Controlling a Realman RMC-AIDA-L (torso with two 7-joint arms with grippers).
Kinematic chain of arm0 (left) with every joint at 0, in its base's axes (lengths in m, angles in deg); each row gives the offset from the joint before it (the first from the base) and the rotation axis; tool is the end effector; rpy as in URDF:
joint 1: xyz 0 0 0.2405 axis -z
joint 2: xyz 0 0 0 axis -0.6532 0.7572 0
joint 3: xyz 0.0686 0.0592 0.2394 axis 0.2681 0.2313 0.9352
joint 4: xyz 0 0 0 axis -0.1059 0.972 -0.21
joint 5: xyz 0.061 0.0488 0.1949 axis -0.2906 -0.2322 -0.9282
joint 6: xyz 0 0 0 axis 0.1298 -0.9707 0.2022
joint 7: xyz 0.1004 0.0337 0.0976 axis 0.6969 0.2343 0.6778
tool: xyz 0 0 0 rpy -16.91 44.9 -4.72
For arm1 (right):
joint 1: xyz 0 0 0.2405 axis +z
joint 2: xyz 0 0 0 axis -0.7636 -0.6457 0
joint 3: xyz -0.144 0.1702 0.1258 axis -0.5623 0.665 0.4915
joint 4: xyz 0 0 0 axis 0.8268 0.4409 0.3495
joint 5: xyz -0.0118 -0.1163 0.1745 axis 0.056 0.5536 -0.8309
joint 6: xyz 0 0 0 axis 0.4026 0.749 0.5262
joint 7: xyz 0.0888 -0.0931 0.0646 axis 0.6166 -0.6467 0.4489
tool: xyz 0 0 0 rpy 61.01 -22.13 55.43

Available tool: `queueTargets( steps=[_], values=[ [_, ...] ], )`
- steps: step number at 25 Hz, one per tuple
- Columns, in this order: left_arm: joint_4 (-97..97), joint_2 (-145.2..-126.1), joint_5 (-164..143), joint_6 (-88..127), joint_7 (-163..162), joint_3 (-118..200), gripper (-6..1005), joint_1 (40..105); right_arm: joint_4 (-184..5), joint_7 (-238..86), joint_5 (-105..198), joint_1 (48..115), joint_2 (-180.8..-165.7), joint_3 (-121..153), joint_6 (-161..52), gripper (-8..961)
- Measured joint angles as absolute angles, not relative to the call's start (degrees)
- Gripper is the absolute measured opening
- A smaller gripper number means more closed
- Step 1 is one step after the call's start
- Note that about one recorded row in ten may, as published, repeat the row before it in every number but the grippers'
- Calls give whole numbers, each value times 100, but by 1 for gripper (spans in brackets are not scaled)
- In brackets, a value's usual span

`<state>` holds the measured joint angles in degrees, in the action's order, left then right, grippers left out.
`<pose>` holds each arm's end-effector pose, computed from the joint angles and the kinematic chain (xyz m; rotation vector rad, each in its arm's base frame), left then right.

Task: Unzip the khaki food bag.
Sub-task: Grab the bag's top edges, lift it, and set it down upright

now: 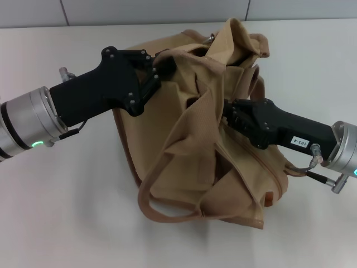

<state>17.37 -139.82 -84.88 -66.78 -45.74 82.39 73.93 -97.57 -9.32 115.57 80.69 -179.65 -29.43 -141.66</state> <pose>-0.2185 0.3240 -0.0201 -2.4738 -0.0994 -1.2006 0.2328 0.2907 -0.0456 -2.5787 0.8332 1.3808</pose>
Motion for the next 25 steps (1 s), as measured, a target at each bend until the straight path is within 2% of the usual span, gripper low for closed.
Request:
queueTargets(
  steps=[7,12,25],
  values=[
    [1737,-13972,-8444,-6701,-4574,8220,140,7373,-9757,-926,11558,8002,-17962,-2943,-14176,16],
    [1737,-13966,-8314,-6693,-4571,8218,141,7335,-9757,-921,11560,7908,-17905,-2974,-14219,23],
    [1729,-13947,-8015,-6572,-4557,8137,144,7206,-9766,-858,11562,7570,-17635,-2982,-14197,41]
  ],
)
